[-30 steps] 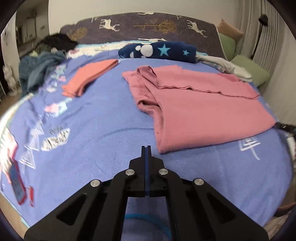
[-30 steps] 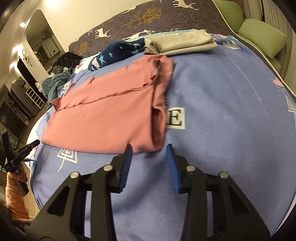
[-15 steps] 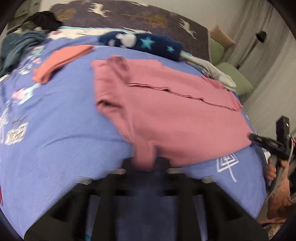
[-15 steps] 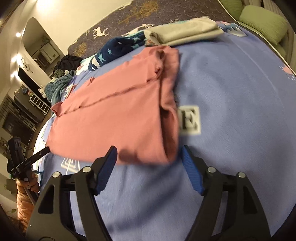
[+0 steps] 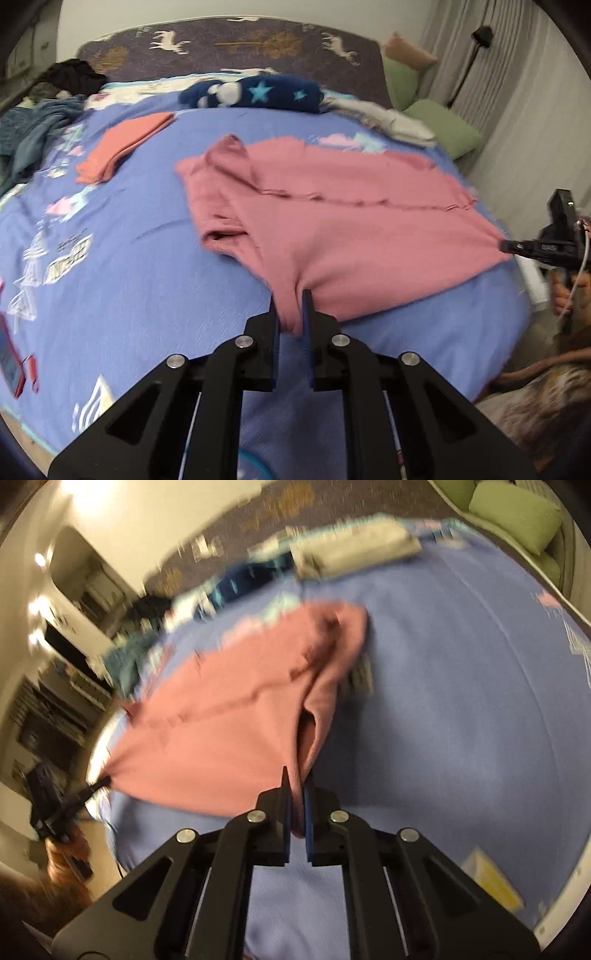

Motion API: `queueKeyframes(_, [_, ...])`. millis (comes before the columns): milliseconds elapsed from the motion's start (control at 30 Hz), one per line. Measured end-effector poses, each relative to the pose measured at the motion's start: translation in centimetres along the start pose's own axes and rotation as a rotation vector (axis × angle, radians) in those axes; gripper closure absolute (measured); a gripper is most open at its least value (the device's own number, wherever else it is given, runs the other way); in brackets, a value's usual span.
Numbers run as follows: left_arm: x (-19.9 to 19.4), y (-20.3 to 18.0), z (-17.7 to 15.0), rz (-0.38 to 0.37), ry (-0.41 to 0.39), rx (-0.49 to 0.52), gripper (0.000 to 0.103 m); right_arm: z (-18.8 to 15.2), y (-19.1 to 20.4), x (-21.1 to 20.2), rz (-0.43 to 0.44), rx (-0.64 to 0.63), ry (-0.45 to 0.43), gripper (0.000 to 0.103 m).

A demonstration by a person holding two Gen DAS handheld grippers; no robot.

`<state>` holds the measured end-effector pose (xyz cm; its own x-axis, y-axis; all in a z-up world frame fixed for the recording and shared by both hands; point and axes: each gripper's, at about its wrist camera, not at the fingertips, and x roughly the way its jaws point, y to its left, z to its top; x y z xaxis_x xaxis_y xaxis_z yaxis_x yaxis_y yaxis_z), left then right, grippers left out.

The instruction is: Fold small clothes

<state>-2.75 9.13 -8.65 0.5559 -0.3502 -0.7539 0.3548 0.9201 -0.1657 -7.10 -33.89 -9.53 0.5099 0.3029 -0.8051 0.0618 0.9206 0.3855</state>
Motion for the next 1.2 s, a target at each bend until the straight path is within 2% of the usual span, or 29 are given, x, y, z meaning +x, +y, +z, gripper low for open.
queueKeyframes(33, [-0.1, 0.4, -0.3, 0.021, 0.001, -0.011, 0.088, -0.5, -0.3, 0.2, -0.062, -0.01, -0.002, 0.088])
queueKeyframes(67, [-0.5, 1.0, -0.2, 0.04, -0.013, -0.03, 0.088, -0.4, -0.4, 0.1, -0.087, -0.017, -0.017, 0.085])
queueKeyframes(100, [-1.0, 1.5, 0.2, 0.064, -0.038, -0.046, 0.081, -0.1, -0.6, -0.2, -0.112, -0.02, -0.047, 0.077])
queueKeyframes(133, [-1.9, 2.0, 1.1, 0.095, -0.082, -0.061, 0.072, 0.6, -0.7, -0.9, -0.142, -0.024, -0.104, 0.072])
queueKeyframes(200, [-2.8, 2.5, 3.3, 0.131, -0.155, -0.055, 0.068, 2.4, -0.2, -1.9, -0.165, -0.064, -0.205, 0.064])
queueKeyframes(233, [-2.8, 2.5, 4.0, 0.139, -0.17, -0.05, 0.067, 3.6, 0.2, -2.2, -0.173, -0.109, -0.259, 0.055])
queueKeyframes(267, [-2.6, 2.8, 5.4, 0.149, -0.186, -0.039, 0.066, 4.8, 0.7, -2.1, -0.188, -0.155, -0.3, 0.05])
queueKeyframes(300, [-2.1, 3.1, 6.4, 0.157, -0.192, -0.033, 0.059, 6.0, 1.1, -1.7, -0.203, -0.197, -0.323, 0.045])
queueKeyframes(333, [-1.0, 3.6, 7.7, 0.17, -0.186, -0.034, 0.056, 7.6, 1.6, -0.8, -0.212, -0.249, -0.331, 0.045])
queueKeyframes(500, [4.8, 5.5, 12.3, 0.191, -0.093, -0.024, 0.056, 14.3, 2.0, 3.9, -0.129, -0.319, -0.208, 0.046])
queueKeyframes(600, [8.1, 6.1, 14.6, 0.205, -0.059, 0.012, 0.055, 16.9, 2.9, 6.2, -0.101, -0.376, -0.151, 0.046])
queueKeyframes(733, [11.3, 6.5, 16.8, 0.165, -0.025, 0.049, 0.053, 18.8, 4.0, 9.4, -0.09, -0.503, -0.065, 0.046])
queueKeyframes(867, [14.4, 5.5, 18.4, 0.054, 0.024, 0.106, 0.053, 19.2, 4.3, 12.4, -0.081, -0.564, 0.022, 0.046])
queueKeyframes(900, [15.2, 5.3, 18.5, 0.035, 0.041, 0.12, 0.053, 19.2, 4.4, 13.0, -0.082, -0.569, 0.04, 0.058])
queueKeyframes(933, [16.0, 5.0, 18.6, 0.023, 0.063, 0.131, 0.053, 19.1, 4.4, 13.7, -0.087, -0.57, 0.059, 0.095])
queueKeyframes(967, [17.1, 4.4, 18.4, 0.024, 0.096, 0.147, 0.053, 19.1, 4.4, 14.2, -0.095, -0.559, 0.07, 0.097])
queueKeyframes(1000, [18.1, 4.0, 18.1, 0.049, 0.126, 0.171, 0.061, 19.2, 4.3, 14.4, -0.104, -0.546, 0.051, 0.097])
queueKeyframes(1067, [18.7, 3.1, 17.7, 0.106, 0.087, 0.224, 0.068, 19.5, 3.6, 14.8, -0.112, -0.538, 0.02, 0.098])
queueKeyframes(1167, [18.6, 3.3, 17.5, 0.151, 0.054, 0.209, 0.068, 20.2, 1.9, 15.3, -0.08, -0.451, 0.001, 0.098])
queueKeyframes(1200, [18.4, 3.4, 17.3, 0.157, 0.043, 0.203, 0.068, 20.2, 1.8, 15.0, -0.12, -0.438, -0.028, 0.097])
